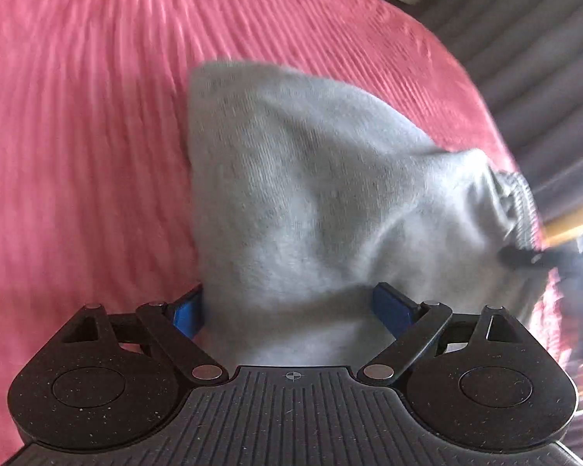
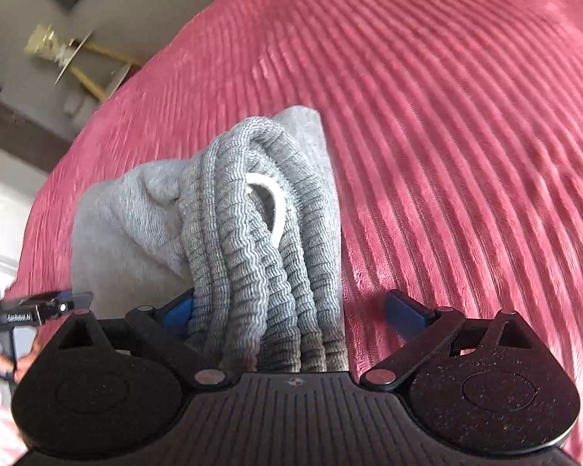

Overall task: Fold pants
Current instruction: 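Hold the cuffs with the right gripper while the left gripper pinches the pants body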

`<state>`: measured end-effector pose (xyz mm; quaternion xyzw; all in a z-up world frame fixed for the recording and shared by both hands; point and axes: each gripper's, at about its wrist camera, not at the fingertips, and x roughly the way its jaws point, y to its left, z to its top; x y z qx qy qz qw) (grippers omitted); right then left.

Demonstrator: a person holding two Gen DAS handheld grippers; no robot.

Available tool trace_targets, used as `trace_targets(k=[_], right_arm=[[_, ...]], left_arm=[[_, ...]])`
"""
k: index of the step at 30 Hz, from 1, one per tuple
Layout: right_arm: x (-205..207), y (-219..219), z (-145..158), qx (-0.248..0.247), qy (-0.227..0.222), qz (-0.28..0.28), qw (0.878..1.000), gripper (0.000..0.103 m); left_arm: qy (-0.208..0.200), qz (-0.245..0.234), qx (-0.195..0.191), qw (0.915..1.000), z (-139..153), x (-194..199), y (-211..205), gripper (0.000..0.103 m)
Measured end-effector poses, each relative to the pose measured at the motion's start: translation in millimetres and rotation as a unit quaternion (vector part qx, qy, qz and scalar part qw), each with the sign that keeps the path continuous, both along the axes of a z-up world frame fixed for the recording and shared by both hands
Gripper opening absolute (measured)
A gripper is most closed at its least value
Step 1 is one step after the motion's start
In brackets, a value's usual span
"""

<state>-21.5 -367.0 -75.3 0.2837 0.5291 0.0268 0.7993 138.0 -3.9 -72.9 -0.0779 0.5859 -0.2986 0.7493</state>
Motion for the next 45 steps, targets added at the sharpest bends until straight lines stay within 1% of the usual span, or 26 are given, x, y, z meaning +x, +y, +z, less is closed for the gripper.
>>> trace_targets(k=[2, 5, 6, 7, 8, 9, 10, 12, 14, 16, 17, 19, 23, 24, 26, 27, 29, 30, 31, 32, 33, 34, 36, 39, 42, 45], right_arm=[[7, 1, -4, -0.004, -0.005, 0.018, 1.000, 0.098], [16, 13, -10, -0.008, -0.029, 0.004, 1.000, 0.098], [20, 19, -11, -0.017, -0.035, -0.004, 0.999, 0.098], [24, 25, -12, -0.021, -0.037, -0.015, 0.999, 0.097], [28, 32, -11, -0.003, -0.043, -0.016, 0.999, 0.097], [29, 38, -9, 0.006, -0.047, -0.018, 0.999, 0.092], [31, 45, -5, -0.010, -0.049, -0.006, 0.999, 0.089], [29, 51, -3, -0.040, -0.049, 0.014, 0.998, 0.078], [24, 41, -7, -0.019, -0.053, 0.004, 0.998, 0.072], [21, 32, -9, 0.000, -0.055, -0.009, 0.998, 0.072], [22, 32, -9, -0.003, -0.056, -0.008, 0.998, 0.072], [24, 38, -9, -0.021, -0.055, -0.003, 0.998, 0.072], [25, 39, -8, -0.023, -0.051, -0.006, 0.998, 0.072], [24, 38, -8, -0.024, -0.049, -0.006, 0.998, 0.073], [26, 40, -8, -0.029, -0.045, -0.008, 0.999, 0.076], [30, 44, -9, -0.031, -0.041, -0.010, 0.999, 0.078], [35, 48, -11, -0.037, -0.037, -0.016, 0.999, 0.079], [37, 50, -11, -0.042, -0.036, -0.017, 0.998, 0.079], [37, 52, -11, -0.047, -0.037, -0.020, 0.998, 0.079], [34, 52, -10, -0.049, -0.041, -0.026, 0.998, 0.074], [32, 54, -8, -0.056, -0.047, -0.029, 0.997, 0.068], [29, 57, -5, -0.064, -0.055, -0.030, 0.996, 0.066], [23, 61, 2, -0.069, -0.069, -0.038, 0.994, 0.056], [17, 64, 16, -0.063, -0.086, -0.061, 0.992, 0.053], [17, 64, 32, -0.050, -0.100, -0.075, 0.991, 0.053], [22, 67, 50, -0.037, -0.124, -0.076, 0.989, 0.052]], left_arm=[[0.000, 0.012, -0.004, 0.9999, -8, 2, -6, 0.100], [-0.025, 0.039, -0.004, 0.9989, -8, 0, -21, 0.102], [-0.033, 0.036, -0.011, 0.9988, -4, -3, -28, 0.098], [-0.042, 0.031, -0.007, 0.9986, 0, -8, -36, 0.093], [-0.053, 0.019, 0.004, 0.9984, 3, -12, -42, 0.084], [-0.068, 0.005, 0.009, 0.9976, 6, -16, -45, 0.080], [-0.074, -0.002, 0.009, 0.9972, 6, -16, -44, 0.079], [-0.058, 0.003, -0.012, 0.9982, 2, -11, -32, 0.072], [-0.036, 0.018, -0.038, 0.9985, -2, -4, -21, 0.068], [-0.036, 0.018, -0.042, 0.9983, -5, -4, -24, 0.067], [-0.043, 0.014, -0.037, 0.9983, -4, -6, -26, 0.068], [-0.048, 0.014, -0.030, 0.9983, -4, -7, -30, 0.073], [-0.042, 0.006, -0.035, 0.9985, -9, -7, -36, 0.088], [-0.044, -0.002, -0.036, 0.9984, -9, -7, -38, 0.094], [-0.051, -0.020, -0.032, 0.9980, -10, -11, -42, 0.100], [-0.053, -0.025, -0.030, 0.9978, -11, -12, -45, 0.103], [-0.059, -0.018, -0.021, 0.9979, -10, -14, -49, 0.103], [-0.060, -0.006, -0.020, 0.9980, -9, -16, -48, 0.098], [-0.063, 0.007, -0.007, 0.9980, -6, -17, -48, 0.091], [-0.068, 0.012, 0.002, 0.9976, -2, -18, -47, 0.079], [-0.069, 0.016, -0.002, 0.9975, 2, -18, -43, 0.068], [-0.069, 0.022, -0.007, 0.9974, 6, -19, -39, 0.061], [-0.071, 0.036, -0.014, 0.9967, 15, -20, -33, 0.040], [-0.081, 0.047, -0.021, 0.9954, 29, -20, -28, 0.033], [-0.093, 0.055, -0.037, 0.9934, 43, -19, -23, 0.031], [-0.099, 0.063, -0.055, 0.9915, 56, -7, -16, 0.031]])
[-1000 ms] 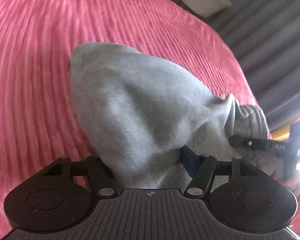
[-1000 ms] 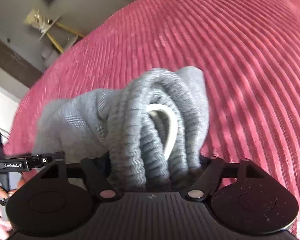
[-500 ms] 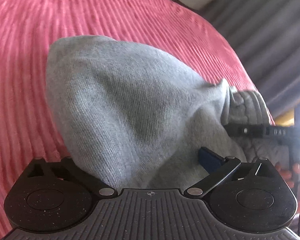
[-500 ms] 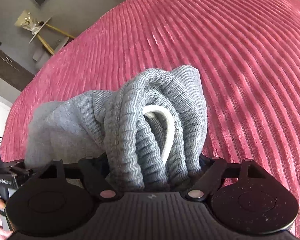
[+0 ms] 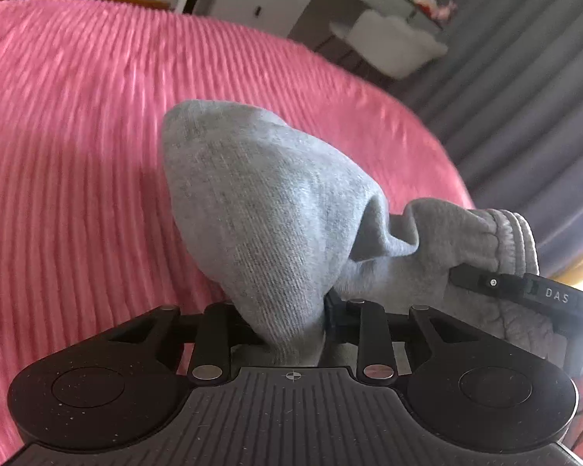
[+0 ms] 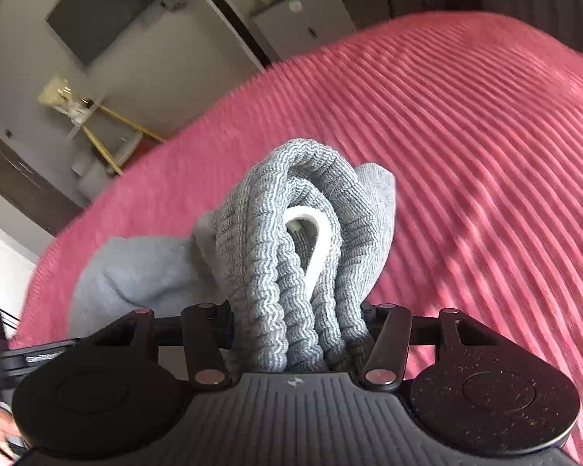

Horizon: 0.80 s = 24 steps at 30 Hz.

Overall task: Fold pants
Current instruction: 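Hold the cuffs with the right gripper while the left gripper pinches the pants body, then lay the folded pants down and open both grippers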

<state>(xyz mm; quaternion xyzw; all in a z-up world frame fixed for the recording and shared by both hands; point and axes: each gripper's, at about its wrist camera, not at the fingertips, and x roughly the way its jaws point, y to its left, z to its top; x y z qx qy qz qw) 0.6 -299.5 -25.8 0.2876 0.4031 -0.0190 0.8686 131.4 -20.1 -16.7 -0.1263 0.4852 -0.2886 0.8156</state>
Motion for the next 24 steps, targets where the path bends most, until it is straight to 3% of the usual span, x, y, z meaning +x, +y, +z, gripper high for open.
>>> trace_targets(k=[5, 9, 11, 12, 13, 15, 16, 18, 20, 24], right_arm=[[37, 11, 30, -0.012, -0.044, 0.006, 0.999, 0.052], [89, 17, 39, -0.013, -0.066, 0.001, 0.998, 0.052], [116, 21, 37, -0.024, -0.072, -0.002, 0.997, 0.052], [129, 23, 34, -0.028, -0.071, -0.002, 0.997, 0.053], [143, 25, 28, -0.030, -0.069, -0.004, 0.997, 0.055], [167, 31, 15, -0.056, -0.044, -0.008, 0.997, 0.075], [177, 31, 8, -0.079, -0.012, -0.021, 0.997, 0.079], [179, 30, 3, -0.131, 0.023, -0.052, 0.990, 0.086], [160, 35, 7, -0.184, -0.003, -0.069, 0.980, 0.095], [117, 54, 19, -0.143, -0.086, -0.063, 0.984, 0.096]], left_arm=[[-0.043, 0.028, -0.009, 0.9987, 28, 37, 12, 0.031], [-0.079, 0.060, -0.001, 0.9951, 39, 79, 22, 0.032], [-0.074, 0.076, 0.009, 0.9943, 32, 99, 25, 0.040], [-0.067, 0.091, 0.026, 0.9933, 25, 110, 26, 0.054], [-0.059, 0.113, 0.061, 0.9900, 18, 119, 28, 0.060], [-0.036, 0.147, 0.119, 0.9813, 8, 125, 37, 0.065], [-0.026, 0.145, 0.127, 0.9809, 4, 122, 45, 0.066], [-0.027, 0.158, 0.123, 0.9793, -1, 103, 61, 0.075], [-0.032, 0.170, 0.124, 0.9772, -4, 82, 69, 0.080], [-0.030, 0.165, 0.105, 0.9801, -10, 55, 52, 0.084]])
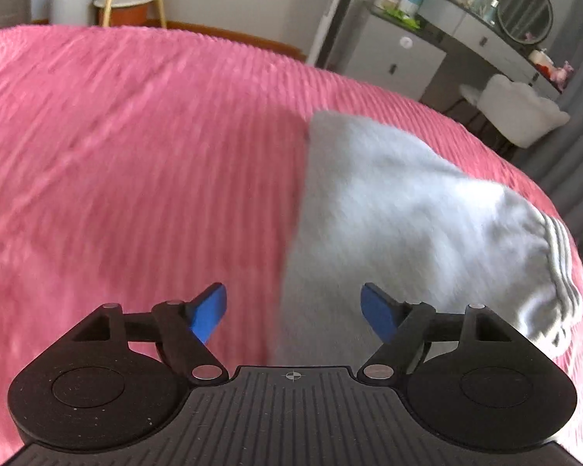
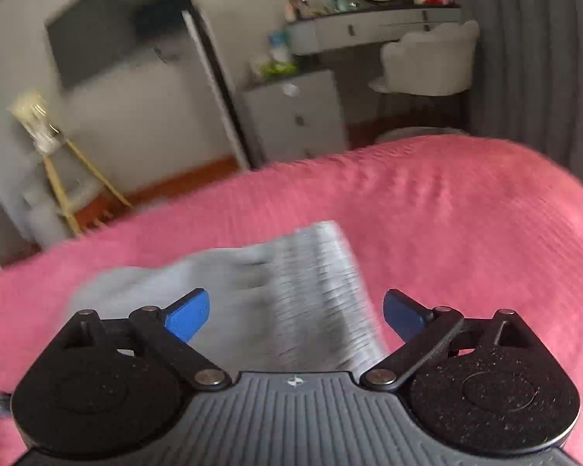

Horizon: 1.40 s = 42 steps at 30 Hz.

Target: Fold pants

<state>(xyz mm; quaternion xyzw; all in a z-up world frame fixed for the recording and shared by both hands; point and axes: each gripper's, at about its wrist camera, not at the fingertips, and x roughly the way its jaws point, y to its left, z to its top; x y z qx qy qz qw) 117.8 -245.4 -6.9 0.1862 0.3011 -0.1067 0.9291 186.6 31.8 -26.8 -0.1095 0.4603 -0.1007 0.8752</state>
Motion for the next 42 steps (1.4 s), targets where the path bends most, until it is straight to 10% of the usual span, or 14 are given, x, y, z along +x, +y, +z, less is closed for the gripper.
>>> trace_targets(k=[2, 4, 9, 14, 19, 22, 27, 42], right_arm=[[-13, 15, 2, 0.018, -0.042, 0.023, 0.999, 0.088], [-16, 31, -4, 0.010, -0.061, 0.038, 0.997, 0.052], [-9, 37, -53, 0.011, 0.061, 0.022, 0.998, 0.017], [-23, 41, -34, 0.001, 0.049, 0.010, 0.999, 0.021], [-38, 42, -17, -0.013, 0.020, -0.037, 0.999, 0.052], [-39, 25, -38, 0.029, 0.115, -0.063, 0.991, 0.059], [-67, 1, -44, 0.125, 0.063, -0.111, 0.984, 0.078], [-37, -17, -71, 0.238, 0.066, -0.149, 0.957, 0.056]], left_arm=[[-0.003, -0.044, 0.005, 0.9990, -7, -7, -15, 0.088], [-0.020, -0.052, 0.046, 0.9974, -16, -14, -21, 0.091], [-0.035, -0.062, 0.096, 0.9928, -19, -34, -10, 0.097], [-0.004, -0.026, 0.090, 0.9956, 0, -45, -1, 0.093], [-0.001, -0.030, 0.067, 0.9973, 15, -70, -7, 0.094], [0.014, -0.016, 0.055, 0.9983, 15, -82, -5, 0.094], [0.019, 0.009, 0.061, 0.9979, 15, -85, -6, 0.094], [0.025, -0.005, 0.071, 0.9971, -2, -80, -8, 0.095]])
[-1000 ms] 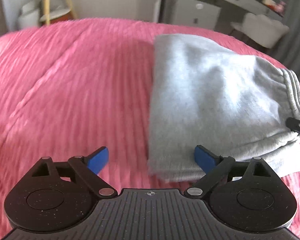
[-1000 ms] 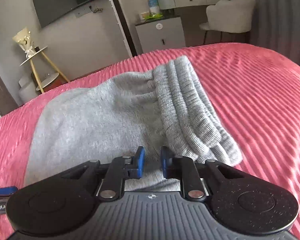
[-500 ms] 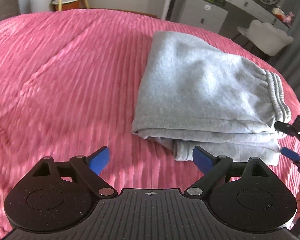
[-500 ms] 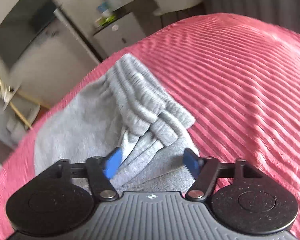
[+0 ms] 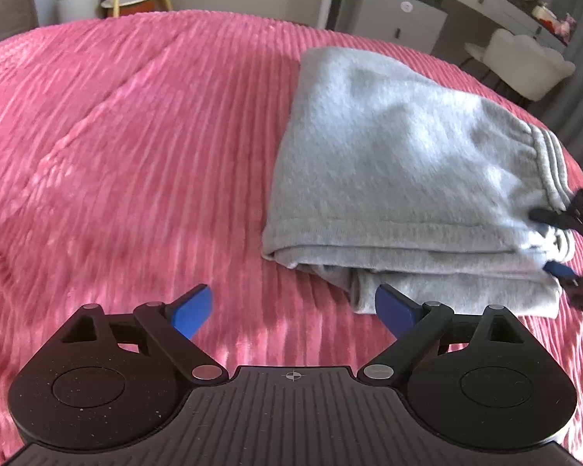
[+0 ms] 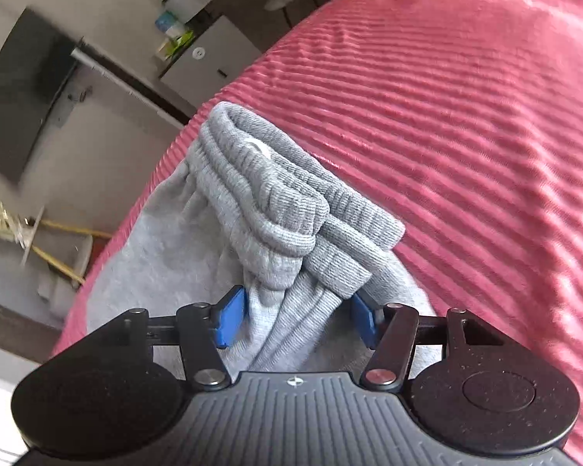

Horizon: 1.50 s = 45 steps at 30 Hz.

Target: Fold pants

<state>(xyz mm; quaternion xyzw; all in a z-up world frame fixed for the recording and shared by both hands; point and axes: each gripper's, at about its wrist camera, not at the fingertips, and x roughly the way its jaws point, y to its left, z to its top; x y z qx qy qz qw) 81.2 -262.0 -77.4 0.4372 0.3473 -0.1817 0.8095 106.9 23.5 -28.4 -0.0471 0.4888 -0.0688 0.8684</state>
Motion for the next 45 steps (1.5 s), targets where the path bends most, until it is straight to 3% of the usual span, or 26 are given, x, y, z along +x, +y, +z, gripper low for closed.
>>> trace_targets(k=[1, 2, 3, 5, 6, 9, 12, 15, 18, 25, 27, 28, 30, 32, 35, 36, 38, 41, 45], right_arm=[[3, -1, -4, 0.005, -0.004, -0.003, 1.000, 0.052], [7, -1, -6, 0.003, -0.005, -0.002, 1.000, 0.034], [10, 0, -9, 0.002, -0.014, 0.009, 1.000, 0.027], [9, 11, -1, -0.042, -0.011, 0.033, 0.999, 0.020], [6, 17, 7, -0.056, -0.019, 0.037, 0.998, 0.018], [-23, 16, 24, -0.032, -0.097, 0.019, 0.995, 0.017], [-45, 17, 11, -0.026, -0.087, 0.007, 0.996, 0.017], [-48, 25, -11, -0.079, -0.055, 0.025, 0.995, 0.017], [-34, 34, 7, -0.131, -0.027, 0.051, 0.990, 0.019], [-42, 48, 35, -0.143, 0.024, 0.043, 0.989, 0.039], [-51, 47, 40, -0.146, 0.029, 0.021, 0.989, 0.066], [-56, 48, 46, -0.173, 0.041, 0.000, 0.984, 0.067], [-68, 51, 61, -0.209, 0.022, -0.023, 0.977, 0.067], [-69, 51, 73, -0.204, -0.034, -0.009, 0.978, 0.066], [-53, 56, 74, -0.180, -0.075, 0.045, 0.980, 0.040], [-45, 58, 69, -0.186, -0.068, 0.063, 0.978, 0.030], [-31, 61, 55, -0.202, -0.043, 0.088, 0.975, 0.023], [-20, 56, 33, -0.226, -0.009, 0.113, 0.967, 0.001], [-9, 51, 37, -0.236, 0.018, 0.177, 0.955, 0.000]], left_arm=[[0.000, -0.005, 0.000, 1.0000, -1, 0, -1, 0.095], [0.001, -0.010, 0.000, 1.0000, -2, 0, -1, 0.095], [0.002, -0.013, 0.000, 0.9999, -2, 0, -2, 0.095], [0.005, -0.016, 0.001, 0.9999, -4, 0, 0, 0.095], [0.005, -0.015, 0.001, 0.9999, -4, 0, 2, 0.095], [0.003, -0.006, 0.000, 1.0000, -2, 2, 7, 0.095], [-0.002, -0.004, 0.002, 1.0000, -1, 5, 9, 0.095], [0.008, -0.003, 0.007, 0.9999, -4, 7, 13, 0.095], [0.018, 0.017, 0.003, 0.9997, -6, 12, 26, 0.095], [0.010, 0.057, 0.012, 0.9983, 0, 17, 45, 0.095], [0.017, 0.058, 0.016, 0.9980, -3, 18, 46, 0.095], [0.021, 0.058, 0.017, 0.9979, -4, 18, 45, 0.095], [0.025, 0.054, 0.018, 0.9981, -6, 18, 43, 0.095], [0.025, 0.050, 0.018, 0.9982, -6, 17, 40, 0.095], [0.022, 0.043, 0.016, 0.9987, -5, 17, 39, 0.095], [0.022, 0.042, 0.014, 0.9988, -5, 17, 39, 0.095], [0.022, 0.041, 0.010, 0.9989, -5, 17, 40, 0.095], [0.022, 0.039, 0.005, 0.9990, -9, 21, 42, 0.095], [0.035, 0.034, 0.007, 0.9988, -18, 25, 42, 0.095]])
